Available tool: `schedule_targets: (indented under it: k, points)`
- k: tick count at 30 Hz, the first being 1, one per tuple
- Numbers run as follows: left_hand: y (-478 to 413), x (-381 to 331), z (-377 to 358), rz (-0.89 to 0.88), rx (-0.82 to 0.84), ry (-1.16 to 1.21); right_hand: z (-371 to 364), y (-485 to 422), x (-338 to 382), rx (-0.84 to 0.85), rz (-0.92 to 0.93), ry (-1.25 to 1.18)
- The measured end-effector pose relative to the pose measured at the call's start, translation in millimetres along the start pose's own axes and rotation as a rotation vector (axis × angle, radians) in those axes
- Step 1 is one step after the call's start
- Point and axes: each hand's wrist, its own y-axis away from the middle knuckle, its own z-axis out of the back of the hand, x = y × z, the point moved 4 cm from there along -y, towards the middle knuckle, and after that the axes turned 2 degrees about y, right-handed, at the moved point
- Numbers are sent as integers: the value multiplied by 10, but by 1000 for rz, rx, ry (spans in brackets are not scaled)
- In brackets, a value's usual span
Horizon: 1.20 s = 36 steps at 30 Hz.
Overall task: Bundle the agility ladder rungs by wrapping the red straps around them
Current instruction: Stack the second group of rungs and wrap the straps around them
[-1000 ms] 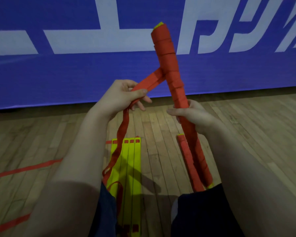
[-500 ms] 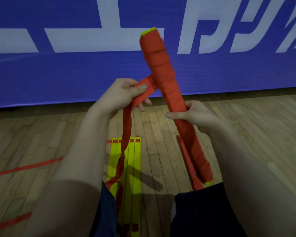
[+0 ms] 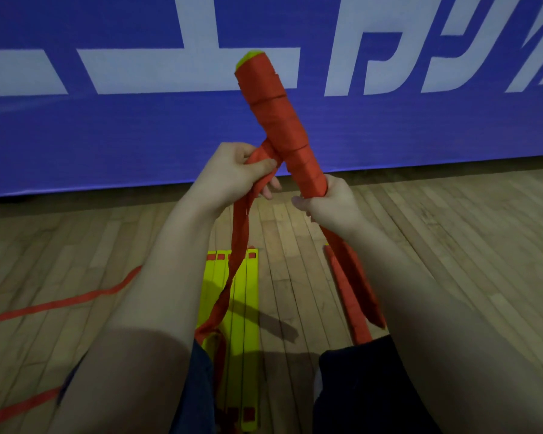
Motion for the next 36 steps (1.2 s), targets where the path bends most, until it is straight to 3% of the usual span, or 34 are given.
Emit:
schedule_targets:
  k: [5,12,17,19,23,27,30,32,36]
  points:
    - [2,7,-141,-20,-1,-71,-2,51,16,-64,-25,127]
    - [2,29,-241,95,-47,114,-104,138,119,-110,74,487]
    - [-65,146,-155,78,-291,36,-254,252,181,-89,131,670]
    - [-83,158,-127,54,-295,90,-205,223,174,1,153,566]
    - [-78,96,-72,-3,-164,241,43,157,107,397,63,69]
    - [-22,20,-130,-73,-30,358,41,179,41,548,2,-219]
    - [17,-43,-154,-99,6,418,-84,284,48,787,-82,-383]
    - [28,-82,-136,-104,20,395,-86,313,99,807,-48,-384]
    - [67,-134,-35,-67,47,283,40,231,97,687,5,-402]
